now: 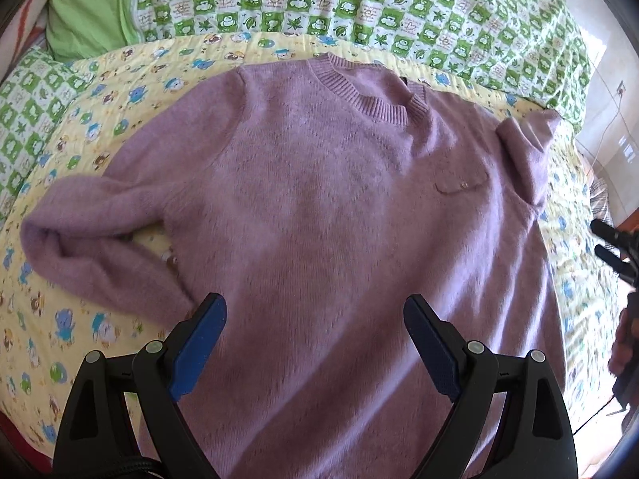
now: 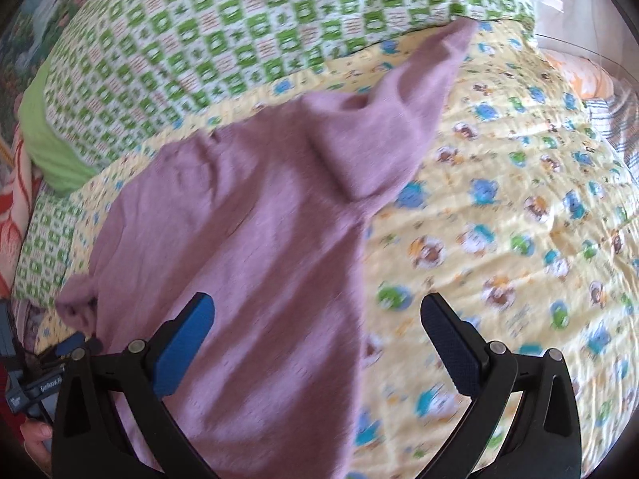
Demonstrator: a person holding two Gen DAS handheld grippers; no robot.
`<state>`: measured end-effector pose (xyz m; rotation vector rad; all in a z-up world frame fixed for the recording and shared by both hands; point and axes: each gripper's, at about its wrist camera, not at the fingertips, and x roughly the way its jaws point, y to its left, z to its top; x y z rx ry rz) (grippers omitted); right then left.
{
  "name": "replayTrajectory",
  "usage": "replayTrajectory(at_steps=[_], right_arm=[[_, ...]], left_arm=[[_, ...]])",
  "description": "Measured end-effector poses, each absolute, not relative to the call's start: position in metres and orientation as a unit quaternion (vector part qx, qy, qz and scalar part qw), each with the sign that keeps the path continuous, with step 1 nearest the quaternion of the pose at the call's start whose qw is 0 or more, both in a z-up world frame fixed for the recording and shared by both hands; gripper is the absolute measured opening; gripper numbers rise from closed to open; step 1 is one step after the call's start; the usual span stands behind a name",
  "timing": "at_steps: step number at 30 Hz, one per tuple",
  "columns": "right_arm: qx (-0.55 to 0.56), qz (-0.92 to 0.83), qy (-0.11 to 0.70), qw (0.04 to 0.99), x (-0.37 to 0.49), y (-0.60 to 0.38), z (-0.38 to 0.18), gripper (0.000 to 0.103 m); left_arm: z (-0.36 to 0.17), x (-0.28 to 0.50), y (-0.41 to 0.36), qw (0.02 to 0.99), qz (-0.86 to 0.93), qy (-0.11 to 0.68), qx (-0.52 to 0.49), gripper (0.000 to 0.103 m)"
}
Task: Fold small clothes
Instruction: 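Grasp the lilac sweater's sleeve cuff with the right gripper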
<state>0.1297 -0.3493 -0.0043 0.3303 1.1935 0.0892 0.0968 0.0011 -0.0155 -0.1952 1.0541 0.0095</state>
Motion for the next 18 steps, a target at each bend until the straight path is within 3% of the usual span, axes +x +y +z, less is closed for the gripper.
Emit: replayTrajectory(at_steps=[8,15,18], right_arm=[[0.183,0.004,0.524,0.832,0.212,-0.427,-0.014,0.099],[0.220,-0.038,0.505,0.834,0.296,-0.494,-0.040,0.075],[0.231,-0.056,0.502,0.832,0.327,-0.520,-0.055,0.075]], left_arm=[[-0.012,0.160,0.004,0.862,0.006,0.496,-0.106,0.091],[-0.012,0.223,0.009,0.863,0.019,0.492,-0.117,0.091],[-0.018,0.246,0.009,0.860,0.025,0.498,-0.111,0.091]])
